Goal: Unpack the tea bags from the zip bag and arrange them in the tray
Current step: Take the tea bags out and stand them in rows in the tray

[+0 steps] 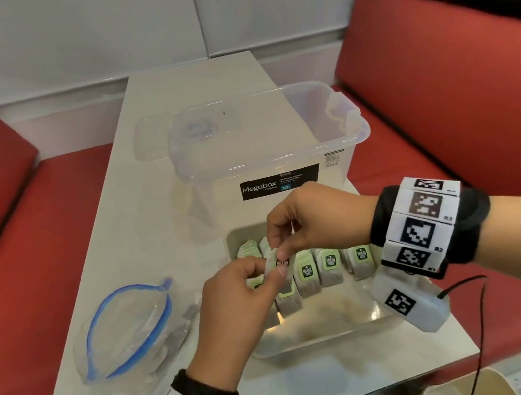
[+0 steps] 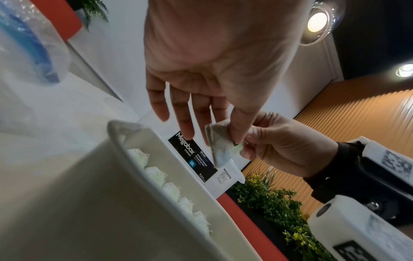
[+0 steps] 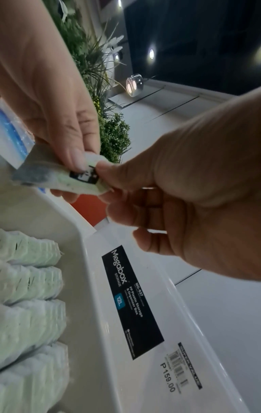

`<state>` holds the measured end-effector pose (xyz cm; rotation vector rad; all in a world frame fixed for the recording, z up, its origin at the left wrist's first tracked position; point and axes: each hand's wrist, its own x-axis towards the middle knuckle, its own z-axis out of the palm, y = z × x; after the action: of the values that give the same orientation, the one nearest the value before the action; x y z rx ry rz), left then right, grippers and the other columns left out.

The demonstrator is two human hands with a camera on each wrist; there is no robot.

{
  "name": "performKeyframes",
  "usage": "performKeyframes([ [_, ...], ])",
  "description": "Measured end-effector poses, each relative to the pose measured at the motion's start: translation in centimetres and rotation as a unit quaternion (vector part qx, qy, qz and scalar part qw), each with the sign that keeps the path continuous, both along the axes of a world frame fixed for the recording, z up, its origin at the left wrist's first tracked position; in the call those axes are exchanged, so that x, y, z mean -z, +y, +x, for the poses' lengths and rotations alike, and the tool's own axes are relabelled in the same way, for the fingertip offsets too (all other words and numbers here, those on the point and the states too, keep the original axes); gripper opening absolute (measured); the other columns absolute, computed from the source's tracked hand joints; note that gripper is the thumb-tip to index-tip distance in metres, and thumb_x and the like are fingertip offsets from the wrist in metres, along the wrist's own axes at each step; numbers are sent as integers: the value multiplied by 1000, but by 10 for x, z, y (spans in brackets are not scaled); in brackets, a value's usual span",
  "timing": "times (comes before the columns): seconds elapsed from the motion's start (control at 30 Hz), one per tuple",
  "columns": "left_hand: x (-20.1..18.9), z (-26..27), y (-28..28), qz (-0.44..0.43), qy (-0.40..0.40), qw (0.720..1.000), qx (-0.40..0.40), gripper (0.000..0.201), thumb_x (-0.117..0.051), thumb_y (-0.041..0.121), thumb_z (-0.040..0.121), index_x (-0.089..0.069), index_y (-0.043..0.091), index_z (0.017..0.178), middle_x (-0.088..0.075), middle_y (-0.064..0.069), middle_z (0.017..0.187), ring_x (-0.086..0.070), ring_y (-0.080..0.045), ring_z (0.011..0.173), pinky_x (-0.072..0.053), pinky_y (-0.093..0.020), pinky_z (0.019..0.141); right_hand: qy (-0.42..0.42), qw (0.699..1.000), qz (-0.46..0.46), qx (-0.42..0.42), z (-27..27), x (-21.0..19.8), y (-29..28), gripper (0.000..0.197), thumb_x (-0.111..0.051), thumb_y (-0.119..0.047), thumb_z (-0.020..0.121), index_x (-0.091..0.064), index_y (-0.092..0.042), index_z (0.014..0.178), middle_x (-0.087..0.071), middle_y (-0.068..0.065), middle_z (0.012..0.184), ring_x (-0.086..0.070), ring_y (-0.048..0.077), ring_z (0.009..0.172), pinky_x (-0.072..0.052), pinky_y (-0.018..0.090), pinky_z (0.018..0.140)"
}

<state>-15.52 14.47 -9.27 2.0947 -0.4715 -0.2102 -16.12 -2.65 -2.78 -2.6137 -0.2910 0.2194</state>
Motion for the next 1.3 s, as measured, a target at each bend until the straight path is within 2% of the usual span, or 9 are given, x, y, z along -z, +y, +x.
performKeyframes([
  [0.07,4,-2,-1,14,-12,1000,12,15,-70,39,77,-63,45,65,-62,36,87,-53,12,91,-35,-6,76,21,1000,-11,3,-2,2,-4,8,-76,-26,76,-70,-23,80,-67,-7,70,-54,2,63,-42,17,63],
  [0.17,17,-3,6,103,-66,992,20,25,-74,39,72,-66,43,96,-54,21,122,-42,-7,120,-34,-32,101,61,995,-74,8,0,7,-12,7,-77,-28,75,-70,-26,78,-66,-6,71,-55,6,64,-45,27,68],
  [0.33,35,-14,27,151,-81,985,1,35,-76,36,72,-64,42,104,-42,12,140,-22,-17,134,-24,-44,110,161,967,-199,-5,15,34,-22,12,-77,-26,75,-71,-23,85,-56,-14,66,-54,7,68,-46,25,66],
  [0.53,51,-23,38,134,-88,987,1,38,-76,29,73,-60,49,101,-38,15,139,-14,-10,135,-21,-43,106,203,940,-267,-66,34,68,-18,16,-73,-23,78,-73,-19,93,-71,-5,90,-57,10,74,-33,15,51],
  [0.7,56,-24,40,130,-94,987,5,37,-75,30,74,-58,50,101,-31,24,133,-13,-7,135,-18,-38,105,158,939,-294,-80,39,71,-12,12,-71,-24,77,-71,-21,88,-69,-6,87,-54,11,72,-40,23,62],
  [0.9,59,-23,39,120,-95,988,7,37,-77,28,72,-60,48,99,-33,23,133,-16,-8,135,-19,-39,104,131,939,-307,-81,38,73,-12,6,-67,-26,75,-63,-24,78,-64,-6,80,-53,14,69,-40,23,55],
  [1.0,62,-23,40,108,-99,989,9,33,-75,31,73,-61,46,100,-37,20,134,-17,-9,134,-21,-41,104,120,943,-303,-68,36,68,-16,14,-68,-30,76,-61,-22,84,-57,-8,74,-48,12,66,-32,20,50],
  [1.17,66,-22,40,105,-97,990,4,34,-75,29,72,-63,44,99,-42,13,139,-19,-11,133,-23,-45,106,186,936,-280,-107,28,62,-19,15,-66,-26,82,-68,-23,96,-54,-13,75,-51,10,74,-34,17,53],
  [1.3,60,-22,43,80,-107,991,-4,27,-55,50,74,-58,47,101,-41,21,133,-24,-10,132,-27,-44,104,248,922,-265,-136,21,63,-14,23,-63,-23,86,-68,-27,108,-54,-14,75,-51,7,77,-41,19,70],
])
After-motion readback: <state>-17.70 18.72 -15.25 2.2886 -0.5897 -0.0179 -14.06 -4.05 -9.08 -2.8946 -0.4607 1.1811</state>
